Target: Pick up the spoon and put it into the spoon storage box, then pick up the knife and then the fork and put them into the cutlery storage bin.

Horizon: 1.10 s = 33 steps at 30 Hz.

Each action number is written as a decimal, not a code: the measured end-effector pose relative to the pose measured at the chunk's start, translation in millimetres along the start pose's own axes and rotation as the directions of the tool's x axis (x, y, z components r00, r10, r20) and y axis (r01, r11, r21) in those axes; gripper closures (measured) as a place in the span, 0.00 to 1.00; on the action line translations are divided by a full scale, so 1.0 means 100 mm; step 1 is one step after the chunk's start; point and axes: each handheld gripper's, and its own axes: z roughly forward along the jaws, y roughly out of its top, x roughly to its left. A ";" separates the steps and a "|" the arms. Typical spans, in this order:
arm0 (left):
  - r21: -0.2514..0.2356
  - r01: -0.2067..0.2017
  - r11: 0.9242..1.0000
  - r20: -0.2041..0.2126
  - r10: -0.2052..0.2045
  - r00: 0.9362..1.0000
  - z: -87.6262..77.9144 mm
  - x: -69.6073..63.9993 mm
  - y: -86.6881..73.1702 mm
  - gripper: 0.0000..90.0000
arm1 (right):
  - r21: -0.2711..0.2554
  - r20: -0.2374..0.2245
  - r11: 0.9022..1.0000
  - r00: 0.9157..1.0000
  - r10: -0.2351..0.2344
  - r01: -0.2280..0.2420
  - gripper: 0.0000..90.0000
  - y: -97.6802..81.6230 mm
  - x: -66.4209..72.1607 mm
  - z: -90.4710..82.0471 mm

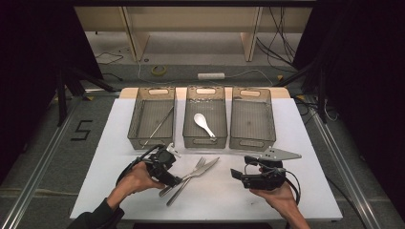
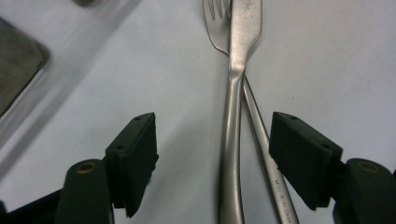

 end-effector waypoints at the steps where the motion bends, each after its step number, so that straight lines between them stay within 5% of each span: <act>1: 0.003 0.003 1.000 -0.001 -0.003 1.000 0.02 -0.01 0.00 0.38 | -0.001 -0.001 1.000 1.000 0.000 0.000 0.29 0.00 0.00 0.00; 17: 0.078 -0.039 0.996 0.005 0.039 0.999 0.15 -0.06 -0.03 0.55 | 0.021 -0.012 1.000 1.000 -0.015 0.015 0.29 -0.03 0.02 0.03; 33: 0.095 -0.085 0.992 -0.011 0.087 0.996 0.24 -0.13 -0.02 0.74 | 0.036 -0.012 0.999 1.000 -0.023 0.023 0.29 -0.04 0.05 0.04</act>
